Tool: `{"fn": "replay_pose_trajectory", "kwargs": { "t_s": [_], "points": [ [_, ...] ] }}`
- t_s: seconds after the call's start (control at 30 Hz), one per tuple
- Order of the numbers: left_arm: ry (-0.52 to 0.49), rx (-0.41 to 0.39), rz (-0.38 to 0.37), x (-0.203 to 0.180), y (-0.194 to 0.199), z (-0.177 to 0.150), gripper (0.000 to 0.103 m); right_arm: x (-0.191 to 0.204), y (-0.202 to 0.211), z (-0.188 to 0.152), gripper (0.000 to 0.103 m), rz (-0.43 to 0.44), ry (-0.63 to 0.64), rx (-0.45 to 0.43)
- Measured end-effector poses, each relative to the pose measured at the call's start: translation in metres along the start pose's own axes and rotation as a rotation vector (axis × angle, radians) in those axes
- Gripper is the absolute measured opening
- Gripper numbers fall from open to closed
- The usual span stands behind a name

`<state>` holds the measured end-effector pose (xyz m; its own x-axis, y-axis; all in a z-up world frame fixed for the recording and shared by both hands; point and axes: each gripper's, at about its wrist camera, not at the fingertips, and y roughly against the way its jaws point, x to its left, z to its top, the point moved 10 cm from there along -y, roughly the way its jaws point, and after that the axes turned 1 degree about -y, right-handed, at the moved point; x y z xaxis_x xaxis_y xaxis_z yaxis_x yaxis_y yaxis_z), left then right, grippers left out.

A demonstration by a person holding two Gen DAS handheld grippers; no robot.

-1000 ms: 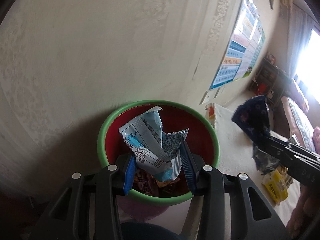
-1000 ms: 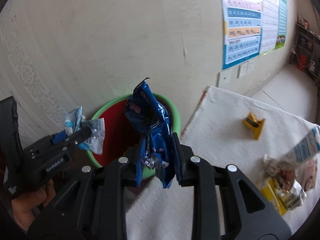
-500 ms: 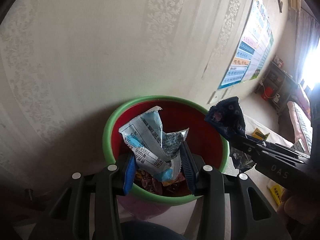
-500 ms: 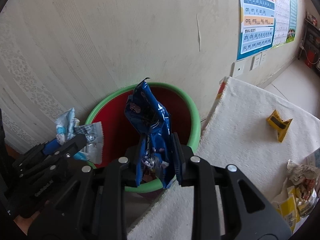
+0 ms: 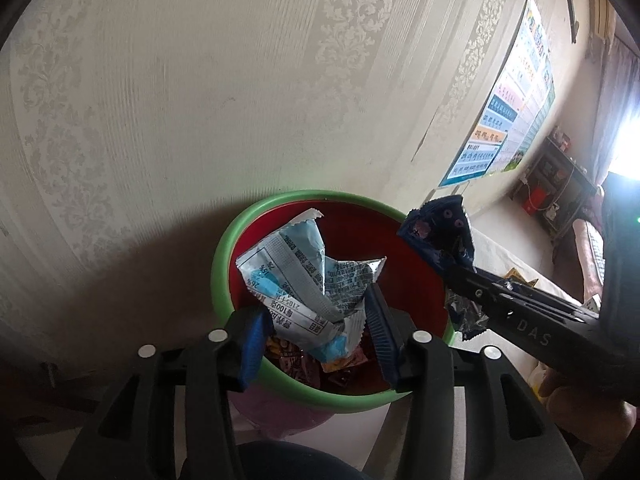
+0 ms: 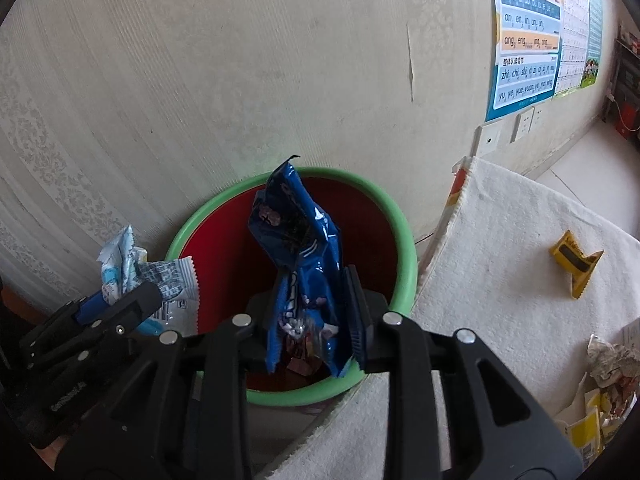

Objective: Collect trash
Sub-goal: 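Carry the silver wrapper and blue bag over the bucket and open both tools, then move both open tools back over the remaining trash on the table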

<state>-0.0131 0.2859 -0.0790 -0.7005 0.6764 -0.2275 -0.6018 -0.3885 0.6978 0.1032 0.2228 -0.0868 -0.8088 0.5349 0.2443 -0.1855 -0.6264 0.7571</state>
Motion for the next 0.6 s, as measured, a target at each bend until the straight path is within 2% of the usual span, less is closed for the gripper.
{"fn": "replay_pose_trajectory", "kwargs": {
  "t_s": [0.1, 0.13, 0.17, 0.2, 0.27, 0.33, 0.43, 0.6],
  "points": [
    [0.002, 0.003, -0.005, 0.001, 0.0, -0.001, 0.047, -0.001, -0.002, 0.0, 0.026, 0.0, 0.003, 0.0],
    [0.006, 0.007, -0.006, 0.001, 0.0, -0.001, 0.05, 0.0, -0.003, 0.0, 0.032, 0.006, 0.001, 0.001],
    [0.012, 0.009, -0.005, 0.002, -0.001, -0.001, 0.059, 0.0, -0.003, 0.0, 0.038, 0.01, 0.001, 0.001],
    [0.014, 0.008, -0.005, 0.002, 0.0, -0.001, 0.065, -0.001, -0.002, 0.0, 0.05, 0.001, 0.002, -0.003],
    [0.012, -0.009, -0.008, 0.002, 0.003, 0.001, 0.071, -0.003, 0.0, 0.001, 0.06, 0.0, -0.01, -0.012],
    [0.008, -0.018, -0.008, 0.002, 0.005, 0.001, 0.075, -0.003, 0.001, 0.001, 0.078, 0.007, -0.016, -0.016],
    [0.016, -0.025, -0.011, 0.003, 0.007, 0.002, 0.08, -0.005, 0.004, 0.001, 0.086, 0.003, -0.014, -0.029],
    [0.032, -0.03, -0.014, 0.007, 0.009, 0.002, 0.083, -0.009, 0.011, 0.001, 0.091, 0.004, -0.025, -0.038]
  ]
}}
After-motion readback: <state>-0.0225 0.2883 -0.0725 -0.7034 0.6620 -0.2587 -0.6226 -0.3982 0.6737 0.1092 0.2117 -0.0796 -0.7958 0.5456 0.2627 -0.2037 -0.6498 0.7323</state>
